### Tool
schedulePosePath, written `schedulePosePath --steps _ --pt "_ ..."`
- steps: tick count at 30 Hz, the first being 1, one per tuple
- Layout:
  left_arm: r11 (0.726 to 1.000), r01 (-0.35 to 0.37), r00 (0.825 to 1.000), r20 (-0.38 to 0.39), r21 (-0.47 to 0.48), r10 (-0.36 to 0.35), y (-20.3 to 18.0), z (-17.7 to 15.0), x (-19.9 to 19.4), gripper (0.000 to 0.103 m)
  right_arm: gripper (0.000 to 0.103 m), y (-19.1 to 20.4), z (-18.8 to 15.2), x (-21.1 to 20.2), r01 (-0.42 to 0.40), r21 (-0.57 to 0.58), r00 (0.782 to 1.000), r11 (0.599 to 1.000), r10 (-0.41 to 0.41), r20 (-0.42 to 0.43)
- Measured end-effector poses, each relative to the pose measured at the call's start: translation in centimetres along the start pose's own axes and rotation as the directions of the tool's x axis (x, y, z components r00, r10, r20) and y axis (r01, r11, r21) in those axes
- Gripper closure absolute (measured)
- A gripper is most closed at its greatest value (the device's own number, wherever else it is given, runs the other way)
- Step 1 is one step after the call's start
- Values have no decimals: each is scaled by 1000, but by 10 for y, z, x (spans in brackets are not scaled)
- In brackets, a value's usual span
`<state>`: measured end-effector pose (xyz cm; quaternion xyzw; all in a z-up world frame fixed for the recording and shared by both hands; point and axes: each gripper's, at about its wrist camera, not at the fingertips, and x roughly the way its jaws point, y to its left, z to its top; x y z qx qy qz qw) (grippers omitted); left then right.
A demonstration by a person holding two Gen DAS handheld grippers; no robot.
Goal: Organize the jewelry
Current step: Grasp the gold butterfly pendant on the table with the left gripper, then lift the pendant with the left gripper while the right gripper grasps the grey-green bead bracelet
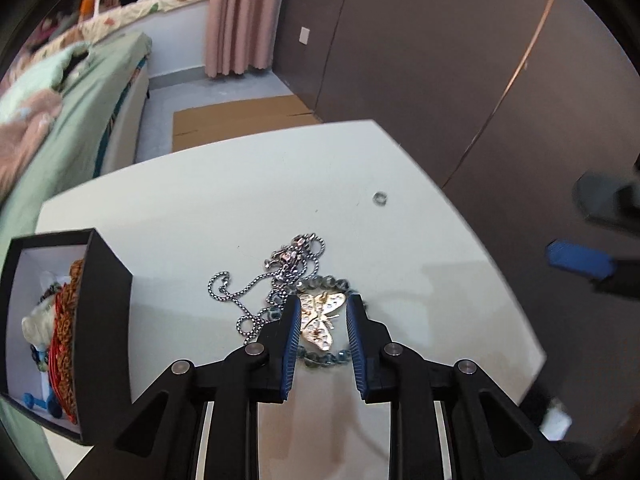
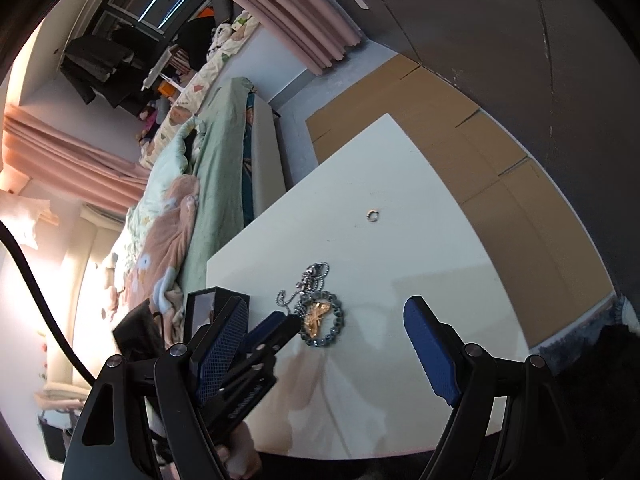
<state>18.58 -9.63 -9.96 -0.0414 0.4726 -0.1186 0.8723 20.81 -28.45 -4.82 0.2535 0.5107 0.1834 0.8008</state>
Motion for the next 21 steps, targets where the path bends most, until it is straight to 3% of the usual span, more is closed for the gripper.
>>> schedulePosePath --steps 14,20,21 --pt "985 -119 993 8 124 119 -18 -8 22 78 22 -14 0 -4 11 32 1000 999 -10 -18" --pt "984 -117 993 5 133 118 -18 -6 25 78 22 -15 1 1 15 31 999 999 -13 -38" --pt "988 -103 995 2 119 103 -15 -5 25 82 22 -15 1 3 16 31 999 999 -14 -44"
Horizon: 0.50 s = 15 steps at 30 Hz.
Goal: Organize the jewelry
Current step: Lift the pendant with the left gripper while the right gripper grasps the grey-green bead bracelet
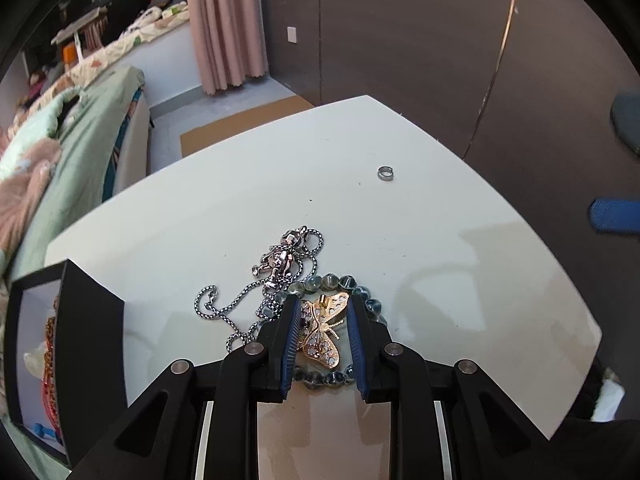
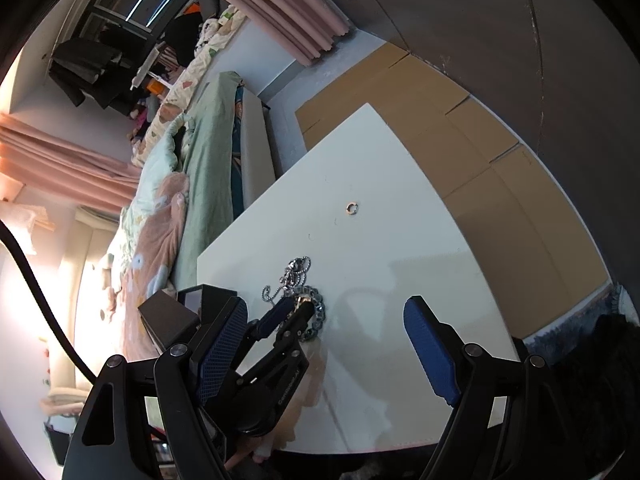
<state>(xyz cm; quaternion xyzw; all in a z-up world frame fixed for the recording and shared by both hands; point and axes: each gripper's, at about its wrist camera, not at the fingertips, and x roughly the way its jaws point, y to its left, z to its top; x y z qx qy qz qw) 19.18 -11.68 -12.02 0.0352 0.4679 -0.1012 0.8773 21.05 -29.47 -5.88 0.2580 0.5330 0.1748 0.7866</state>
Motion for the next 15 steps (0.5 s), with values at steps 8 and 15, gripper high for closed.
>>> schedulePosePath --steps 8,15 --pt "987 106 993 74 -122 -97 27 11 -28 90 22 0 -2 21 16 28 999 999 -14 -52" --pt "973 148 982 142 -180 -123 50 16 -53 91 25 3 -3 45 55 35 994 998 -52 -95"
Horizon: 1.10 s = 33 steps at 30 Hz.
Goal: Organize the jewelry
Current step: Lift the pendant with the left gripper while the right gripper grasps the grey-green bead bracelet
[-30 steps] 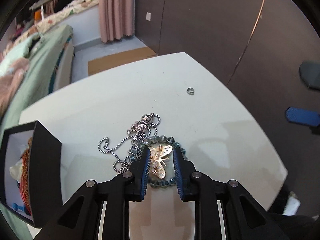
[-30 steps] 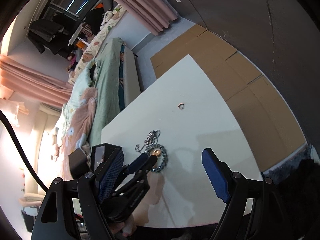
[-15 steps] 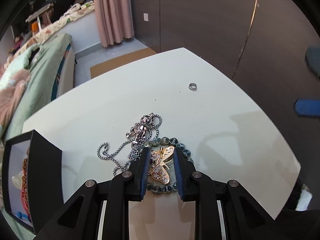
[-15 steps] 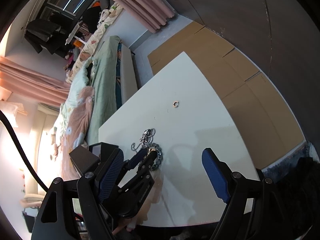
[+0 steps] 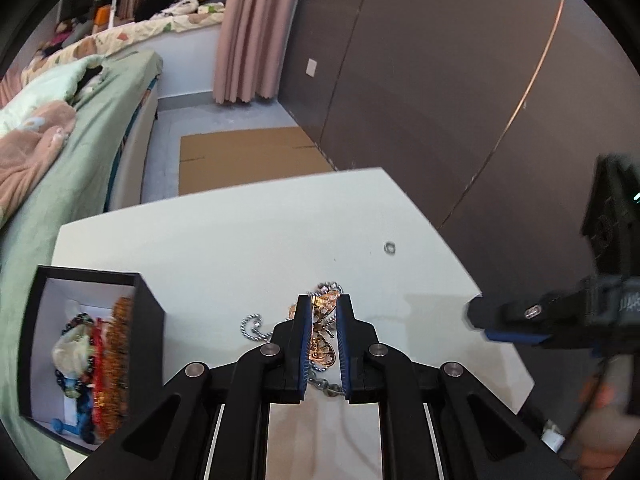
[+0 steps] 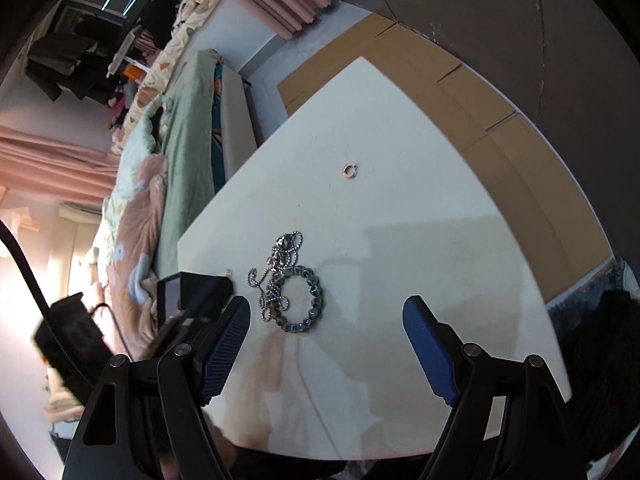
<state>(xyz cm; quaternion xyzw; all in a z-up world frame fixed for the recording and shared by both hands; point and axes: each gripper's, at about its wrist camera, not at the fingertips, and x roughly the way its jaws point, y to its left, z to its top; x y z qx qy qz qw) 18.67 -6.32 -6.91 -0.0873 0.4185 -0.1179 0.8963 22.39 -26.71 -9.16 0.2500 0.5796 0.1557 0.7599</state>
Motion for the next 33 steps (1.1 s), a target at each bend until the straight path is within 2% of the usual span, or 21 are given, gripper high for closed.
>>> schedulePosePath --steps 9,14,17,22,26,28,29,30,33 --pt "999 29 998 52 -44 -27 17 7 -25 90 49 20 -3 40 86 -57 994 995 -89 -63" --pt "998 33 997 69 -59 -29 25 8 -37 90 53 33 -2 55 196 -121 979 973 -201 -31" --pt "997 35 997 78 -70 -29 29 7 -43 90 58 39 -1 64 251 -157 966 955 -258 -22" --pt "995 31 995 102 -92 -21 40 7 -60 90 59 52 -3 71 305 -226 950 925 -311 8" --pt "994 14 993 115 -109 -1 49 5 -70 90 61 68 -10 79 397 -327 915 857 -400 63" --pt "993 5 993 120 -118 9 54 4 -75 90 71 76 -16 84 458 -379 884 804 -457 101" --pt "993 2 993 121 -121 13 56 4 -76 90 79 80 -20 85 484 -411 869 772 -479 124" --pt "992 -2 992 124 -124 17 58 3 -79 90 91 83 -24 86 478 -432 871 764 -475 125" --pt "991 -11 991 132 -133 29 63 2 -86 90 92 86 -29 85 483 -467 866 741 -483 129"
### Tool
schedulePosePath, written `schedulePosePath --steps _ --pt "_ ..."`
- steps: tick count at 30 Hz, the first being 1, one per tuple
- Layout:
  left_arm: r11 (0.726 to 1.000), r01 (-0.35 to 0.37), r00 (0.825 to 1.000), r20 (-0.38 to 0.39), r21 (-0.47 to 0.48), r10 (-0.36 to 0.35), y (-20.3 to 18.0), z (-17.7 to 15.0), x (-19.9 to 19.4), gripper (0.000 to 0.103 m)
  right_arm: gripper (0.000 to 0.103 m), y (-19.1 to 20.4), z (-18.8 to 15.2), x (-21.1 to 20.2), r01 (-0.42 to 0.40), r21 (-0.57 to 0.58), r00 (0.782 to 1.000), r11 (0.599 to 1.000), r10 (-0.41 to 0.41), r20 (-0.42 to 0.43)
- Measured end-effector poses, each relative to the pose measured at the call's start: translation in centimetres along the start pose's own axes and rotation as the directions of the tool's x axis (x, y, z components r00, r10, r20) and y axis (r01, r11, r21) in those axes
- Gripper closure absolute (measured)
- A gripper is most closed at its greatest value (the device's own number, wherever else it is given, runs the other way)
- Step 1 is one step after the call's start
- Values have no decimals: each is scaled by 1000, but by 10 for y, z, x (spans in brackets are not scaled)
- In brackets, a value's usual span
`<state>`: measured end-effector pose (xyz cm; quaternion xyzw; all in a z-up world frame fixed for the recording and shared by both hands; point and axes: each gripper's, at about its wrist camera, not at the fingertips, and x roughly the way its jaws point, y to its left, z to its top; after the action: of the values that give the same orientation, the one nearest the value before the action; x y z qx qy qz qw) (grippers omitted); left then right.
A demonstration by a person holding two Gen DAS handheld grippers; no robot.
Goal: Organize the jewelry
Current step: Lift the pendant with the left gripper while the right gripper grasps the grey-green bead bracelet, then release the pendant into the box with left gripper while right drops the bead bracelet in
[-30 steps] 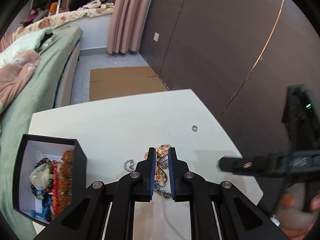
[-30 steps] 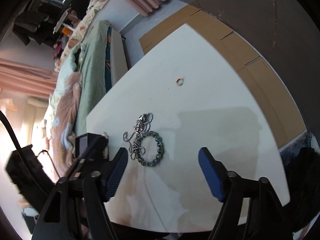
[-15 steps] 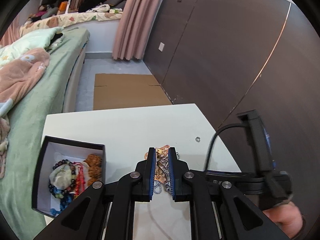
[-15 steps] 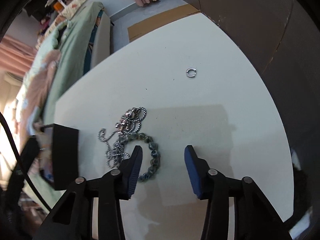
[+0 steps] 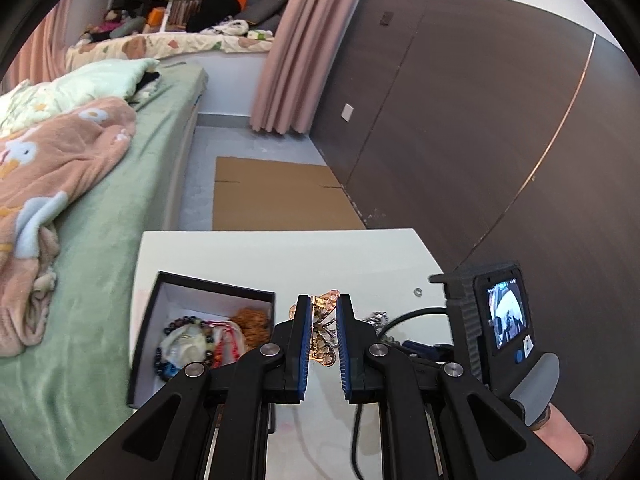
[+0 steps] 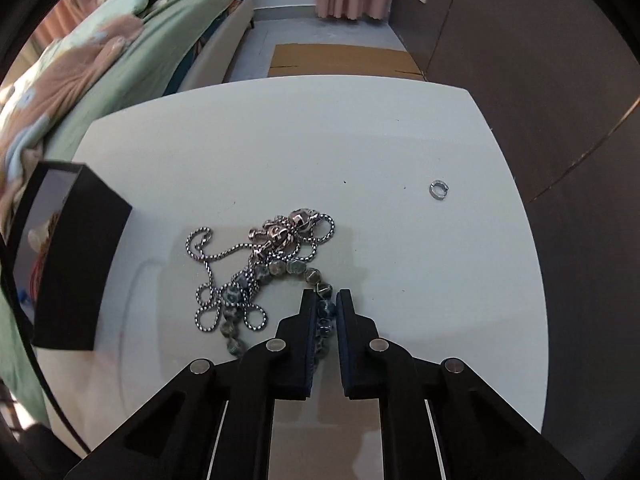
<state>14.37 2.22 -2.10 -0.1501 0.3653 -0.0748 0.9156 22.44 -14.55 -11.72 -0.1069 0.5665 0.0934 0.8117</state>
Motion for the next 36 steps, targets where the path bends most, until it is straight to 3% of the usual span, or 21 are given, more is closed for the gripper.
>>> schedulePosePath --steps 4,10,16,21,23,25,26,36 --pt "1000 -6 1000 15 -6 6 5 2 -8 90 92 -17 -4 -14 -39 53 999 998 37 30" --pt "1000 -25 999 30 -16 25 12 5 -14 90 92 -43 -8 -48 -191 162 976 968 169 139" --pt "995 -64 998 23 -79 66 30 7 -9 90 92 -53 -7 -74 -334 203 927 920 282 247" --pt "991 -69 997 29 -116 73 37 11 -7 88 92 -52 -7 -98 -450 202 864 870 366 346" --pt "988 -70 997 20 -137 74 40 11 -6 72 92 -51 -6 -104 -489 194 838 850 396 375" --pt "983 -62 998 19 -171 66 46 10 -6 27 92 -44 -3 -108 -525 180 812 832 426 400" --pt "981 -53 998 29 -187 60 49 10 -7 21 92 -42 -3 -110 -535 175 803 826 434 408" --pt "955 -51 995 64 -293 73 76 13 -17 18 92 -21 4 -114 -649 148 712 746 528 462"
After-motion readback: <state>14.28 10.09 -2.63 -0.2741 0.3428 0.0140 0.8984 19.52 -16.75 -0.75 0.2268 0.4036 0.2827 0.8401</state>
